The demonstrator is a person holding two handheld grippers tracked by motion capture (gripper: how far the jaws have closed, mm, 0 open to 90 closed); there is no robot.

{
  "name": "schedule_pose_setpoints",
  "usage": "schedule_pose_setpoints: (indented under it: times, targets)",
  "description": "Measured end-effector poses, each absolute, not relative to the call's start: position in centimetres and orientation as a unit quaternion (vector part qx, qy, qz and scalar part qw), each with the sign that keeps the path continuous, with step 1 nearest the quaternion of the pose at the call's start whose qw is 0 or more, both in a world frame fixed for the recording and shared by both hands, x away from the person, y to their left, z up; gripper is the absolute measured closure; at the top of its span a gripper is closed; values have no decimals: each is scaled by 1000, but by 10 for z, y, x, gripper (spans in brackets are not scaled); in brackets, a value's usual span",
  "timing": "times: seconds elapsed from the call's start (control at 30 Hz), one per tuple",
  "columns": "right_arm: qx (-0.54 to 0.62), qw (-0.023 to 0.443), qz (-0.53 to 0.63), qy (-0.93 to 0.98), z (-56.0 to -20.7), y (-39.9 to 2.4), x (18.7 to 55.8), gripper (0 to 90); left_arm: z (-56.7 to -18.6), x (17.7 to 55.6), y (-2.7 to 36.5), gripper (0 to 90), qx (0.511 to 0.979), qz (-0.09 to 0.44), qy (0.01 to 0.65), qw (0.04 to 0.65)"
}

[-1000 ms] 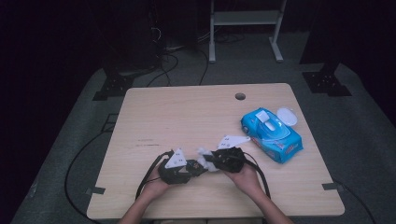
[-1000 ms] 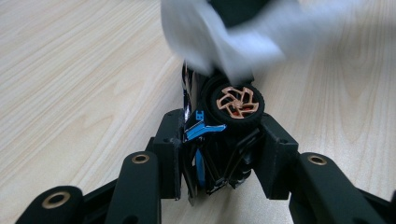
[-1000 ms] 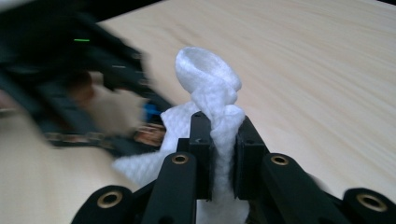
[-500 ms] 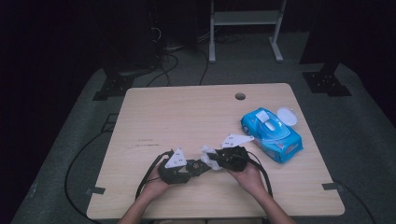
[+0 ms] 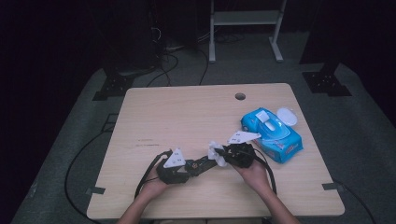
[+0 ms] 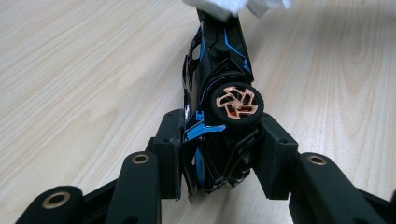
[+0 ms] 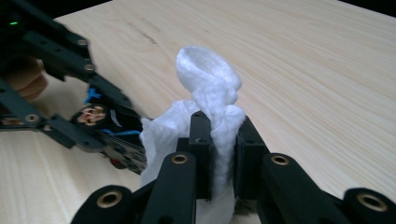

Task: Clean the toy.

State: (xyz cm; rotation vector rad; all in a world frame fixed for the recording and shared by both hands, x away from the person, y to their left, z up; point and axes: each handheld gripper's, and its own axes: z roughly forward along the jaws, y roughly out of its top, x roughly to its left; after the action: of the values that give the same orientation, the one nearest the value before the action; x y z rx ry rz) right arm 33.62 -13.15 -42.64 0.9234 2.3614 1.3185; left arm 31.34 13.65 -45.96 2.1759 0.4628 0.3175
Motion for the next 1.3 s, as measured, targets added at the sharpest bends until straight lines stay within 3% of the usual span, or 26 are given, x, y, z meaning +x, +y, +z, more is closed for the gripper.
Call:
schedule_pose_setpoints:
  times: [0.17, 0.27, 0.37, 0.6, 0.8, 1.03, 1.17, 1.3]
  targets:
    - [305, 113, 475, 817, -426, -123, 330, 798, -460, 314, 136, 578, 869, 125, 196, 436]
    - [294, 113, 474, 822, -430, -113, 327, 797, -457, 315, 136, 497, 859, 124, 215, 447]
    - [288, 105, 477, 824, -430, -110, 325, 797, -455, 315, 136, 481, 858, 125, 214, 450]
    - [296, 109, 475, 821, -430, -118, 330, 796, -456, 314, 137, 570, 867, 125, 195, 441]
    - [317, 117, 473, 813, -429, -131, 332, 796, -456, 314, 138, 580, 868, 123, 191, 442]
    - [278, 114, 469, 831, -427, -112, 322, 796, -455, 313, 139, 587, 871, 122, 185, 439]
    - [308, 126, 467, 819, -428, -127, 330, 796, -454, 314, 143, 589, 872, 119, 185, 437]
    - [330, 99, 483, 805, -432, -138, 336, 796, -453, 315, 146, 591, 875, 112, 185, 434]
